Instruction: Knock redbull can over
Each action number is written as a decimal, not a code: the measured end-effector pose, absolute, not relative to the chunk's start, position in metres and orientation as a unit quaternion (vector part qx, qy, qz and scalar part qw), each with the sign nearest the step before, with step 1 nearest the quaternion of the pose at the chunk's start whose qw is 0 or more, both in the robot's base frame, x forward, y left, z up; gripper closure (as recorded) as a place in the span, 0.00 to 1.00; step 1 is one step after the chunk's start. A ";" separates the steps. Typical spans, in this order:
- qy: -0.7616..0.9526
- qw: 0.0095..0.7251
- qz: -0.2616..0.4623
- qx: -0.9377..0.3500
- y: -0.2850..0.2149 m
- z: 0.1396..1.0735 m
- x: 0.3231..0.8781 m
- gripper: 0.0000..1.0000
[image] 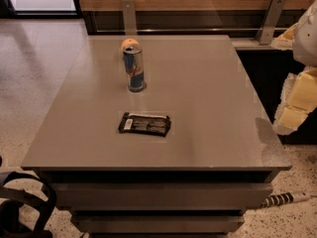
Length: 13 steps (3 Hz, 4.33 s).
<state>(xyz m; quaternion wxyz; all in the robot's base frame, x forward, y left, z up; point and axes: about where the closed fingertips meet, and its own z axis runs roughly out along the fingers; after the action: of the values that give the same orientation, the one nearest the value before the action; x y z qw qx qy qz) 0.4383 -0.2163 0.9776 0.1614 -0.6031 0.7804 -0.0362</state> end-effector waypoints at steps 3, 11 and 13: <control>0.758 0.292 0.053 -0.581 -0.164 0.953 0.480 0.00; 0.631 0.577 0.285 -0.434 0.003 0.913 0.683 0.00; 0.609 0.593 0.324 -0.415 0.024 0.895 0.690 0.00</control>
Offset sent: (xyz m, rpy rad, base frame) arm 0.0448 0.0362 -0.0071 0.1978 -0.0994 0.0190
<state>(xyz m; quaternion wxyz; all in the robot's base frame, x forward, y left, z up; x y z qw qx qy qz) 0.6901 0.0243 0.8953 0.5935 -0.4151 0.6088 0.3237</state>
